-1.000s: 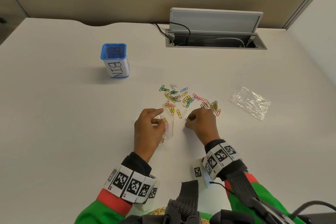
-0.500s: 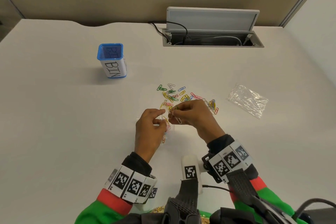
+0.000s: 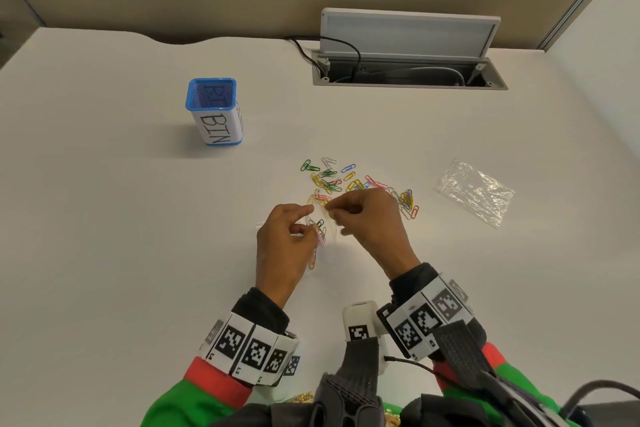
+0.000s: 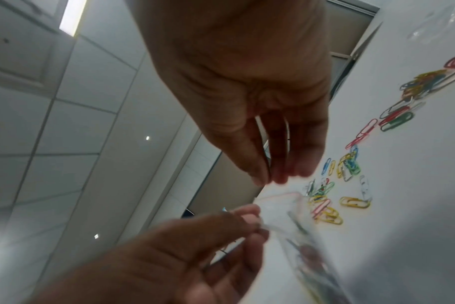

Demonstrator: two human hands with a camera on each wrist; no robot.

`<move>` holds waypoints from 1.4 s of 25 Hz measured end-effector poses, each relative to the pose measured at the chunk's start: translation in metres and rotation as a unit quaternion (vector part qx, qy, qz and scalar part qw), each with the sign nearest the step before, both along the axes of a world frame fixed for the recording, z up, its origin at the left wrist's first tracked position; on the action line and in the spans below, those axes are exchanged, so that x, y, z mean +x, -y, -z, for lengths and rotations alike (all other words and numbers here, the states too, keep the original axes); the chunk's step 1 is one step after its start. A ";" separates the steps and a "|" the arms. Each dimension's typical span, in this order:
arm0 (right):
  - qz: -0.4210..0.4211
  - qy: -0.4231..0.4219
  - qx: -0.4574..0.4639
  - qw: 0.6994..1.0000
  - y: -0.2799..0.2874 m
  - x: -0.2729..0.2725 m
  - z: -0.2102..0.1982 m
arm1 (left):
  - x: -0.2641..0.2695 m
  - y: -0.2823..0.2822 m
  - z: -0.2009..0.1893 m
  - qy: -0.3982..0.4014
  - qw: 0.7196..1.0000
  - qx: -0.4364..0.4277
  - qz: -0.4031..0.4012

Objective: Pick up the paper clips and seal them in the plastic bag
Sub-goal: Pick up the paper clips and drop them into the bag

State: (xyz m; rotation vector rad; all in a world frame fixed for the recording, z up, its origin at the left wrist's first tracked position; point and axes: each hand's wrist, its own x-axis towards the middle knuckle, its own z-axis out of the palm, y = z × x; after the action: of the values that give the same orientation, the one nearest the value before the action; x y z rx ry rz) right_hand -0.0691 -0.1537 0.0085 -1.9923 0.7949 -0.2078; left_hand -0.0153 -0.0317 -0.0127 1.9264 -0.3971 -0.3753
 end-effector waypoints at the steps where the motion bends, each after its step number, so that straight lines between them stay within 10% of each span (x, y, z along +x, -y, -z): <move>1: 0.006 -0.013 -0.037 0.999 0.000 0.000 0.002 | 0.000 0.000 0.000 0.005 1.000 -0.006 0.001; 7: 0.019 0.000 -0.019 1.000 -0.005 -0.006 0.009 | 0.002 -0.004 -0.004 0.043 0.997 0.021 -0.062; 12: 0.016 0.046 0.057 0.997 -0.010 -0.008 0.000 | 0.009 -0.013 -0.031 0.236 0.969 0.074 -0.015; 22: 0.055 0.014 0.125 0.991 0.007 -0.001 0.021 | 0.022 -0.017 -0.018 0.130 0.985 0.116 0.019; 28: 0.094 -0.040 -0.106 0.989 0.035 0.011 0.037 | 0.031 -0.022 -0.022 0.106 0.989 0.091 0.039; 35: 0.009 -0.079 -0.133 0.988 0.019 0.028 0.056 | 0.032 -0.019 -0.024 0.098 0.988 0.113 0.027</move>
State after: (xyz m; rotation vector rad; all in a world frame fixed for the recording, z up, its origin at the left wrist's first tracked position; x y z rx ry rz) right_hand -0.0410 -0.1731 -0.0473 -2.2745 0.9259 -0.1746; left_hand 0.0166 -0.0126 0.0112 2.1871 -0.5560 -0.2755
